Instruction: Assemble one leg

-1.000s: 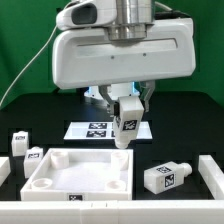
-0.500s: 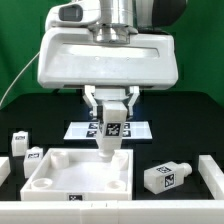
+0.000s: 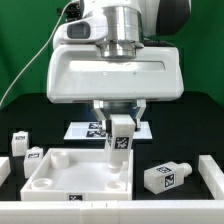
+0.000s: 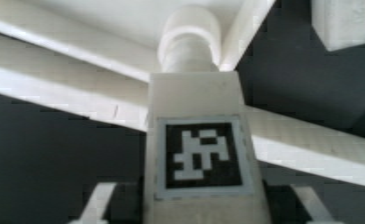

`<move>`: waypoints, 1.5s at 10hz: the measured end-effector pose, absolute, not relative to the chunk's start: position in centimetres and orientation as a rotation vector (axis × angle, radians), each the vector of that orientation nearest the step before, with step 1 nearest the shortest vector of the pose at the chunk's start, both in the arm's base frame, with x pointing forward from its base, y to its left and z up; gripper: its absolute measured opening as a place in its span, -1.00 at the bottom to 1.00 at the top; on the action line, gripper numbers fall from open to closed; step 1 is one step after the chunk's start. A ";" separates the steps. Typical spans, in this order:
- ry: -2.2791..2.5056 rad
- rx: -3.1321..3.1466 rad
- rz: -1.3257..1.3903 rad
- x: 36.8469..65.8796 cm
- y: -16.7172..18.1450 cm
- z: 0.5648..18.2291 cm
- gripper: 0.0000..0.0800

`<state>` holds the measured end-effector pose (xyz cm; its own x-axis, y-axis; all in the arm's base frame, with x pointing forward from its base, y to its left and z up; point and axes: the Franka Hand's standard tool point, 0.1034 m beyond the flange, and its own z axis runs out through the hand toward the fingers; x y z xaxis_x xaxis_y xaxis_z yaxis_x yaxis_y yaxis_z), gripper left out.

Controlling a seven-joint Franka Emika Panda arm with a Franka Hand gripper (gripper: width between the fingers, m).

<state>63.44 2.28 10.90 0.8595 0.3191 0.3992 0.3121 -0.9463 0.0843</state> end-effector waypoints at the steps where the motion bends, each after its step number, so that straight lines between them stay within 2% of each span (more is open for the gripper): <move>1: 0.511 3.016 0.646 63.6 2.3 10.4 -0.29; 9: 0.509 3.020 0.641 64.0 2.4 8.6 -0.29; 14: 0.512 2.991 0.702 64.0 2.1 8.3 -0.29; 15: 0.512 2.991 0.702 64.0 2.1 8.3 -0.07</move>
Offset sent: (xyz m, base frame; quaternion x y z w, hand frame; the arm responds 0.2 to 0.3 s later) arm 0.0106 0.0011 -0.0049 0.0016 0.0016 0.0002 1.0000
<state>63.99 2.10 8.30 0.8444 0.3216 0.4283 0.3096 -0.9456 0.0996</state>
